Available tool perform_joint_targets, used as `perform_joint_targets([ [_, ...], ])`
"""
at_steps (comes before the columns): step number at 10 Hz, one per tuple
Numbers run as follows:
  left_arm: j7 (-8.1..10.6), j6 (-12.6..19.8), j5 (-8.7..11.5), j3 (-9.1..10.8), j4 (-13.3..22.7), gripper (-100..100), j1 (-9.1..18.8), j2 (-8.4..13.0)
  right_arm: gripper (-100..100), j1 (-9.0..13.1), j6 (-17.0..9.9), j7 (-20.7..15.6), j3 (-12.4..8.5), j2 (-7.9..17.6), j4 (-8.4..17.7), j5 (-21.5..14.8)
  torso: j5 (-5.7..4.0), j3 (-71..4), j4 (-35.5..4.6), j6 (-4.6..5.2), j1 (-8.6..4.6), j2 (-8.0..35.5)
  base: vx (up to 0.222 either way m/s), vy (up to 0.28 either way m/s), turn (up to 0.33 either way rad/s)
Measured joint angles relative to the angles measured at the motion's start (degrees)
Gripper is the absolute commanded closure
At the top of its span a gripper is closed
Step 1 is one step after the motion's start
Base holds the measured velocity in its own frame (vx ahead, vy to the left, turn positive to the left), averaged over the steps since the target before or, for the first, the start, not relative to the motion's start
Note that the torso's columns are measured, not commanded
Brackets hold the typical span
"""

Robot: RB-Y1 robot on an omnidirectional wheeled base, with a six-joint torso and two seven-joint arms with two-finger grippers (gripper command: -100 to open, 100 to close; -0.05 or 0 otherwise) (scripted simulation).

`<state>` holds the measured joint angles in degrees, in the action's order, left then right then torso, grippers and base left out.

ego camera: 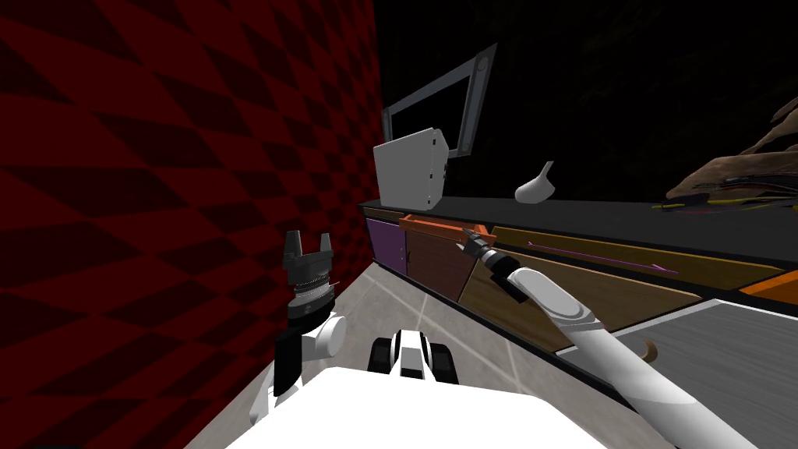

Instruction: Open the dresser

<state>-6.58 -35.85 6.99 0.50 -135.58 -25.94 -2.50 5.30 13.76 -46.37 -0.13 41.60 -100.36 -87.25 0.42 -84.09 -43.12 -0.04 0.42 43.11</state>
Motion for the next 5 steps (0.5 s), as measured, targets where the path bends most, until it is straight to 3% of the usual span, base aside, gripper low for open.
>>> perform_joint_targets([
  [1, 0.00, 0.0, 0.0, 0.00, 0.0, 0, 0.0, 0.0, -100, -0.2, -0.3, 1.5, 0.2, 0.4, -0.4, -0.7, 0.02, 0.0, 0.0, 0.02, 0.03, 0.0, 0.008, -0.005, 0.004],
  [2, 0.00, 0.0, 0.0, 0.00, 0.0, 0, 0.0, 0.0, 0, -0.4, -0.2, 1.8, 0.3, 0.4, -0.2, -0.8, -0.08, 0.0, 0.2, 0.05, -0.02, -0.1, 0.005, -0.001, 0.004],
  [5, 0.00, 0.0, 0.0, 0.00, 0.0, 0, 0.0, 0.0, 0, -0.9, 0.2, 1.8, 0.8, 0.3, 0.2, -0.8, -0.28, -0.3, 0.5, 0.07, -0.30, -0.5, 0.000, 0.000, 0.000],
])
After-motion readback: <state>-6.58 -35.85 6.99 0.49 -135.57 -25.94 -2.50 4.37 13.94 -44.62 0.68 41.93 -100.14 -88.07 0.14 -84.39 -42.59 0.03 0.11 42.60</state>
